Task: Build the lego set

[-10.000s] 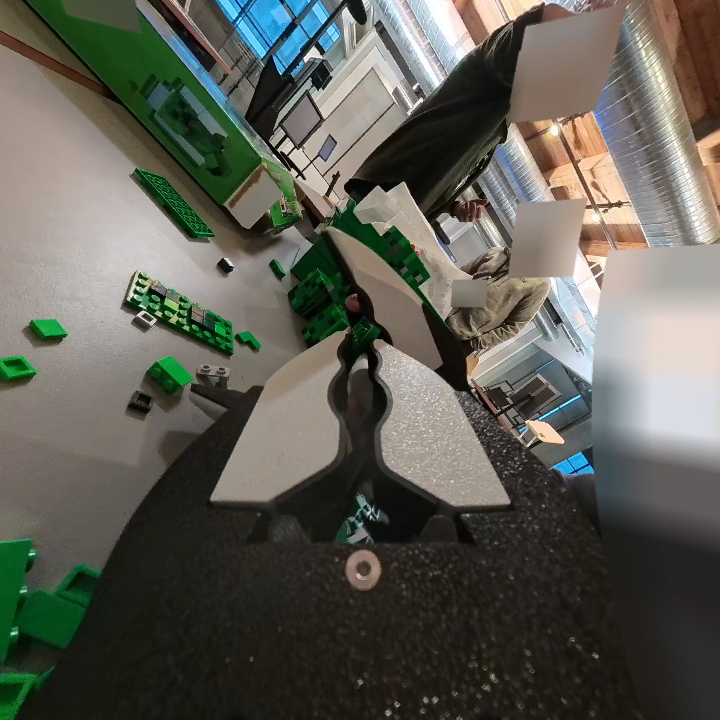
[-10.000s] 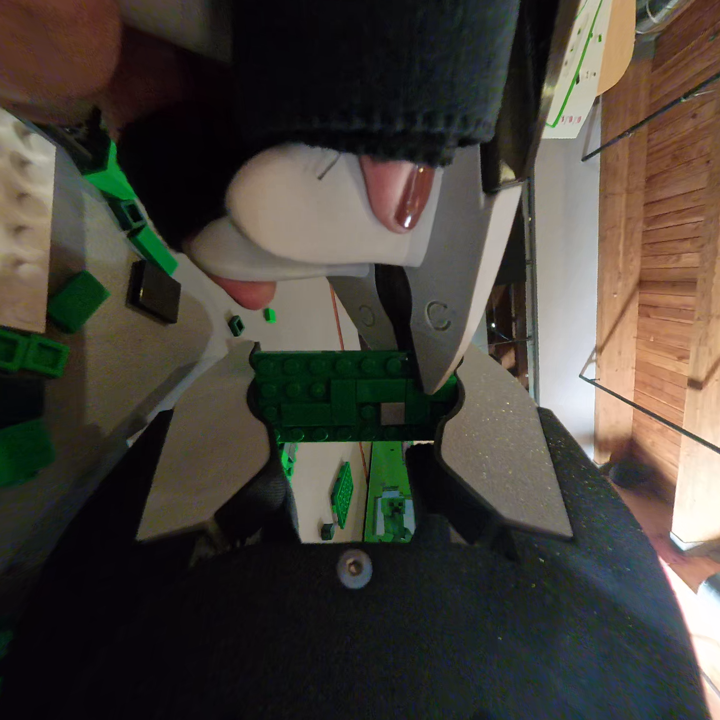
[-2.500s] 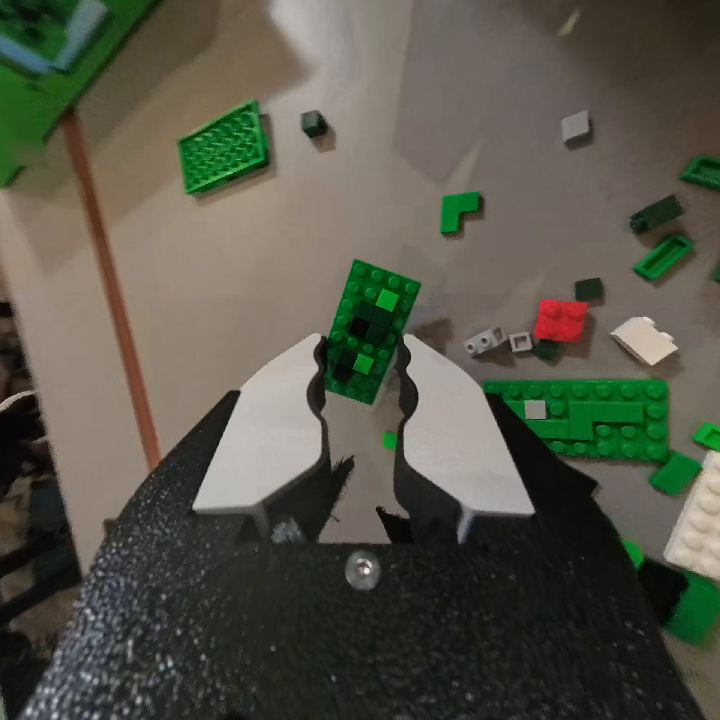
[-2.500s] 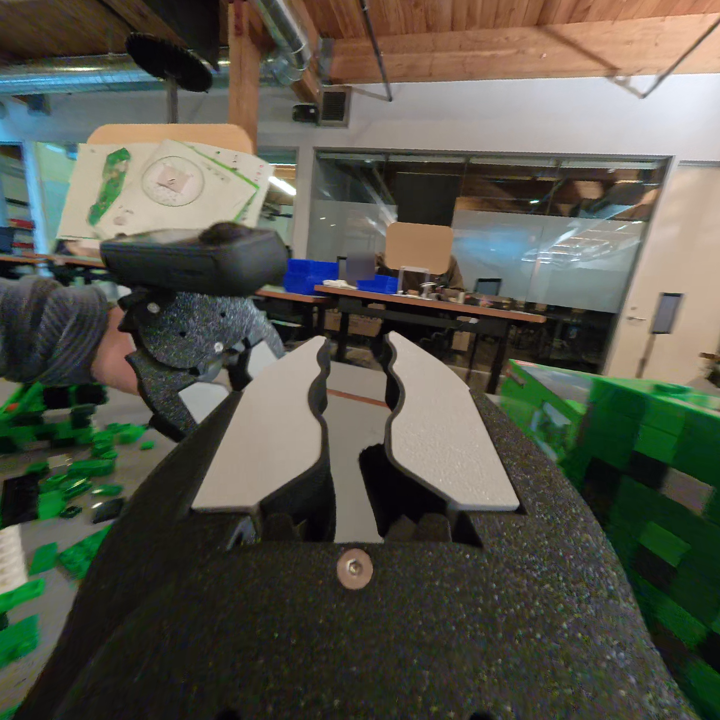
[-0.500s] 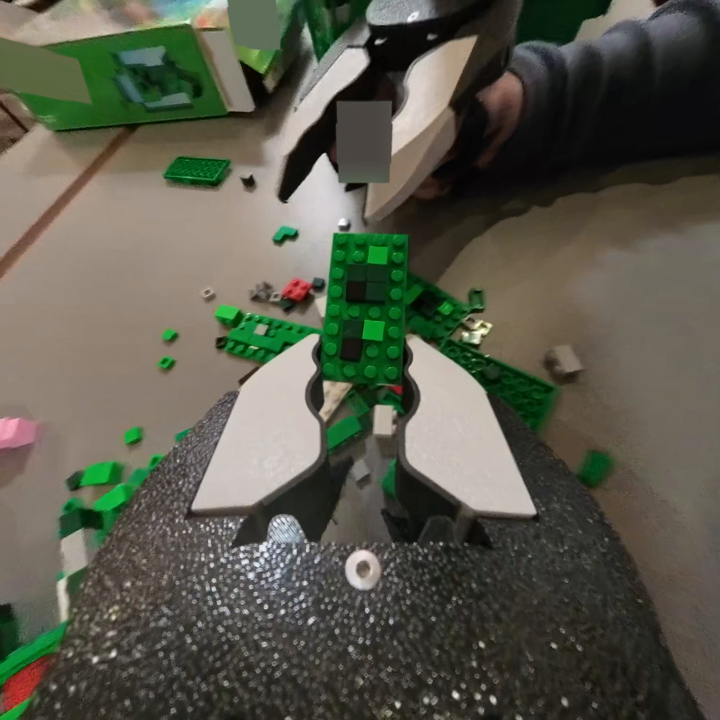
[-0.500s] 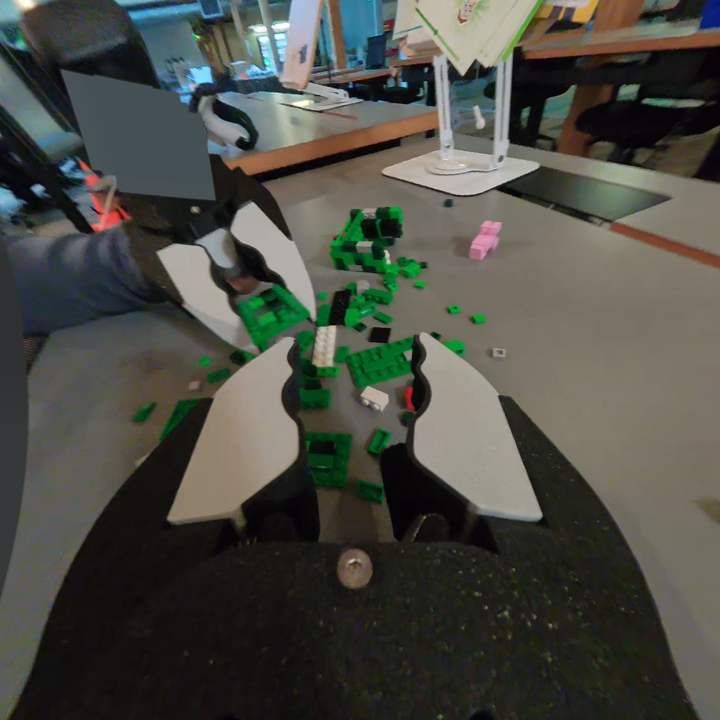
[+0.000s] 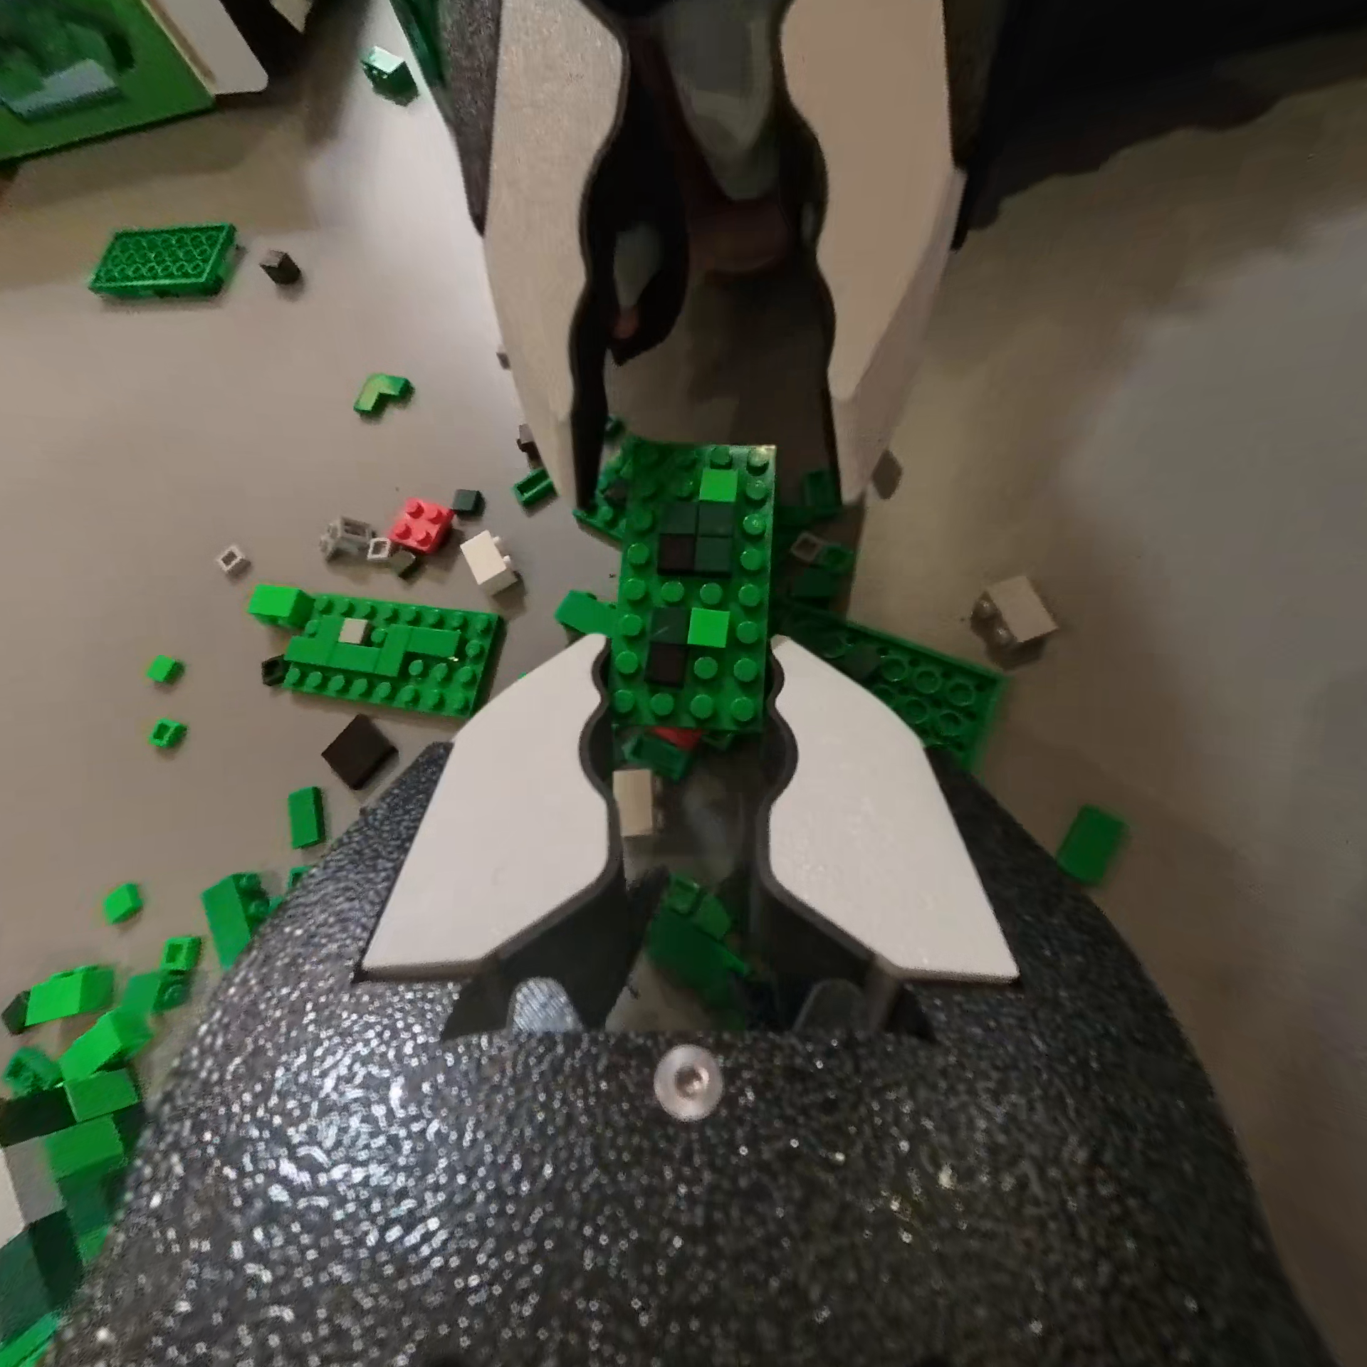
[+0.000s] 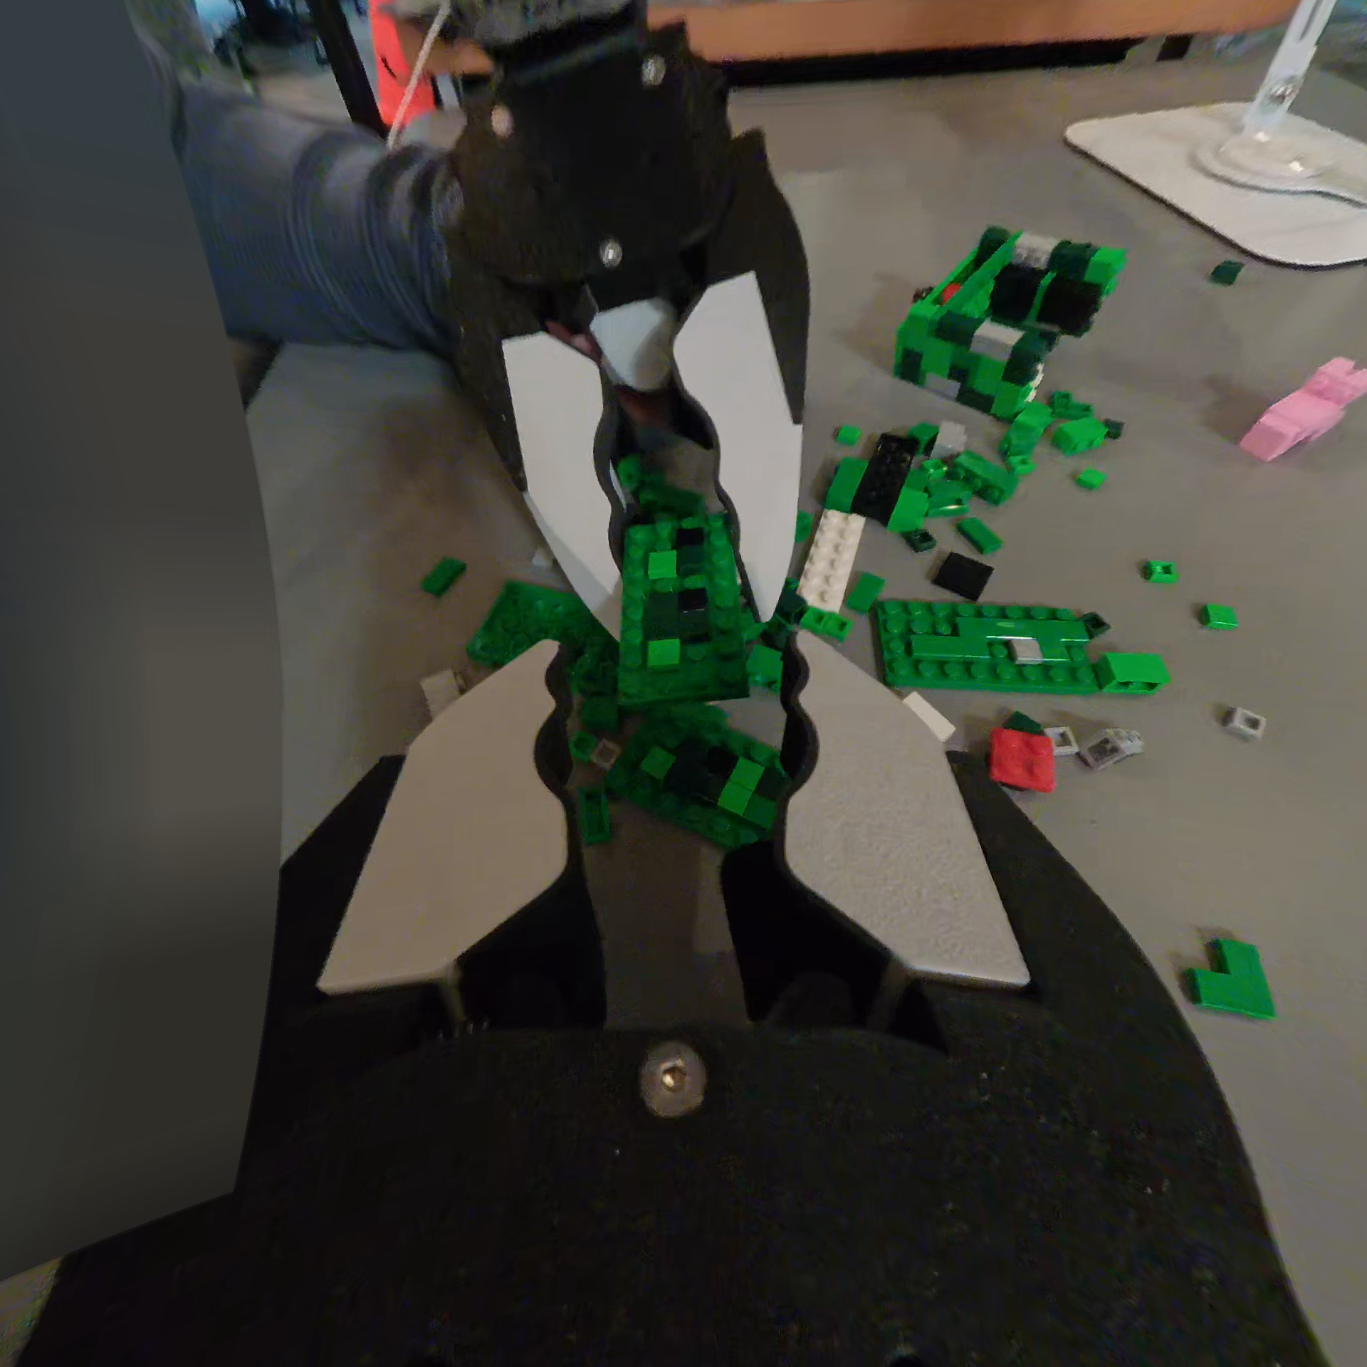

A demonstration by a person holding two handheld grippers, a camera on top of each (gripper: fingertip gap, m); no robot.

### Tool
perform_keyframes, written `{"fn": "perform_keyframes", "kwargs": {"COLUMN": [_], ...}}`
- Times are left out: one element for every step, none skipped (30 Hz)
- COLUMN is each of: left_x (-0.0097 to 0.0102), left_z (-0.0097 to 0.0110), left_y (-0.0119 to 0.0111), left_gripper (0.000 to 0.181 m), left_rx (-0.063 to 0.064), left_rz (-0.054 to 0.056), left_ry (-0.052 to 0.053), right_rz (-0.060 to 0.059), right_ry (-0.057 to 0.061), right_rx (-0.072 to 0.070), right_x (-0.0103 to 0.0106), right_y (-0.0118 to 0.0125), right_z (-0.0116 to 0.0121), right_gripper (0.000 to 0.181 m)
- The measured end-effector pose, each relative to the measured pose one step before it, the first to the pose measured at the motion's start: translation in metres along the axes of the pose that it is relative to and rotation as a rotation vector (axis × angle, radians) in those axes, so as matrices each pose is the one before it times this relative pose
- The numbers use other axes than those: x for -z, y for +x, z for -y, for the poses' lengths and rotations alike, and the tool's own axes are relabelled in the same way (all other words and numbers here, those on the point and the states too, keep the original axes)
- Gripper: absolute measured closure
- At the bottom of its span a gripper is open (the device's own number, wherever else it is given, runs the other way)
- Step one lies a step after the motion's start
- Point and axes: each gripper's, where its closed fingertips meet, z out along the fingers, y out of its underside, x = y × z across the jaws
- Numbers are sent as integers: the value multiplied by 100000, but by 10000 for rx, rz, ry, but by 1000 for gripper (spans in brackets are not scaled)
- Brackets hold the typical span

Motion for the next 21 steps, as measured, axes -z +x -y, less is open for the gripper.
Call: {"fn": "perform_keyframes", "kwargs": {"left_x": [-25,-46,-56,-55,-72,-63,-18,-29,-17,25,87,132,170,182,161,142,128,149,165,194,245], "left_z": [5,-27,67,76,29,-9,28,28,28,111,228,372,442,441,383,327,291,255,289,333,428], "left_y": [83,84,104,185,161,44,13,-44,-69,-151,-191,-139,-127,-79,-103,-205,-240,-223,-312,-363,-377], "left_gripper": [145,145,145,145,145,145,145,145,145,145,142,135,131,127,123,119,115,112,112,112,112], "left_rx": [-29,-53,-25,6,55,57,24,10,-16,-68,-120,-179,-184,-168,-144,-100,-21,57,124,181,238], "left_rz": [-29,-30,-51,-118,-111,-45,-29,18,48,107,161,161,172,126,119,167,162,117,145,152,140], "left_ry": [-6,-7,68,87,54,39,82,83,69,77,182,284,337,343,314,274,239,214,245,289,356], "right_rz": [-31,-61,-72,-32,-6,9,24,22,1,-31,-63,-74,-19,-17,-42,-78,-118,-144,-152,-161,-162], "right_ry": [-227,-178,-131,-86,-32,23,58,47,68,134,210,293,338,336,313,292,273,248,216,195,169], "right_rx": [208,184,141,107,74,27,-23,-42,-32,-18,-34,-59,-59,-67,-58,-38,-5,36,76,103,117], "right_x": [-205,-169,-111,-76,-29,23,43,43,47,60,107,148,183,200,185,157,125,106,67,59,55], "right_y": [-154,-111,-47,-69,-62,-43,7,27,61,88,141,171,106,104,137,167,192,193,175,151,128], "right_z": [-257,-190,-145,-98,-29,22,72,49,89,169,274,385,425,419,385,364,343,311,283,249,227], "right_gripper": [128,130,134,139,145,145,145,145,145,145,145,145,145,143,145,145,146,146,145,145,145]}}
